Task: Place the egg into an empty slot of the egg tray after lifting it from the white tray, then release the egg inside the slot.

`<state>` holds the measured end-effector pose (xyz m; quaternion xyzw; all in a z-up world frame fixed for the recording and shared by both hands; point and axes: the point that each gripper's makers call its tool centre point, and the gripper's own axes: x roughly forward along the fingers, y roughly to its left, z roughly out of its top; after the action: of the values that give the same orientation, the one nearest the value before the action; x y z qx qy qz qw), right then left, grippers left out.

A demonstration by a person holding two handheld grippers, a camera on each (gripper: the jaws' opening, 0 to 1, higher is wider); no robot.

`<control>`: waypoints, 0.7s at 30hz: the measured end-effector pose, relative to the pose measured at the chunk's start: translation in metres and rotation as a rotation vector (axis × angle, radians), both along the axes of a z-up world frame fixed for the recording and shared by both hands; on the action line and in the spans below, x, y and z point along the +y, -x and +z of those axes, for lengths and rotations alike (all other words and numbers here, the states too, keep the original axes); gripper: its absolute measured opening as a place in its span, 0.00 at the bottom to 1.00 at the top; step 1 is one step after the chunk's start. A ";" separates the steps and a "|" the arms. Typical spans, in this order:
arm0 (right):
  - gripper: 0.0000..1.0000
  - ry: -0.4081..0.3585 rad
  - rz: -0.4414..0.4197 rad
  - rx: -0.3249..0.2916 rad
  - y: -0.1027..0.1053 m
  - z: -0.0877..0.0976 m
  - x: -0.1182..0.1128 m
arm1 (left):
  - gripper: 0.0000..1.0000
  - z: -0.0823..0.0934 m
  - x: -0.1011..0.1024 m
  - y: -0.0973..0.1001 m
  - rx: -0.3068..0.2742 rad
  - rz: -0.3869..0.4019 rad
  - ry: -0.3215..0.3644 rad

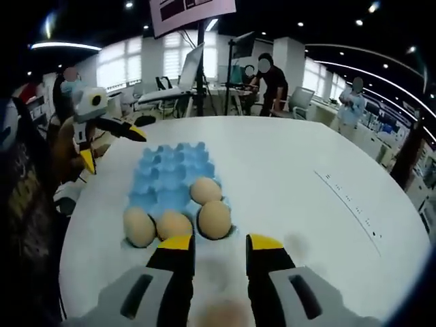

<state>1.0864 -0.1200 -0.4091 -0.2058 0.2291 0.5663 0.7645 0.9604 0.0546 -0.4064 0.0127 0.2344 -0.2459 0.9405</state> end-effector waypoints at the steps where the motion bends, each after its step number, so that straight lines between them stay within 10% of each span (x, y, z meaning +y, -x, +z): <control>1: 0.30 0.002 -0.004 0.000 0.000 0.000 -0.003 | 0.87 0.000 0.000 0.000 0.001 -0.001 -0.001; 21: 0.30 0.061 -0.028 0.022 0.008 -0.015 -0.038 | 0.87 -0.001 -0.003 -0.004 0.004 -0.007 -0.002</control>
<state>1.0779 -0.1578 -0.4240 -0.2195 0.2573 0.5505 0.7633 0.9643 0.0518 -0.4072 0.0141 0.2366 -0.2488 0.9391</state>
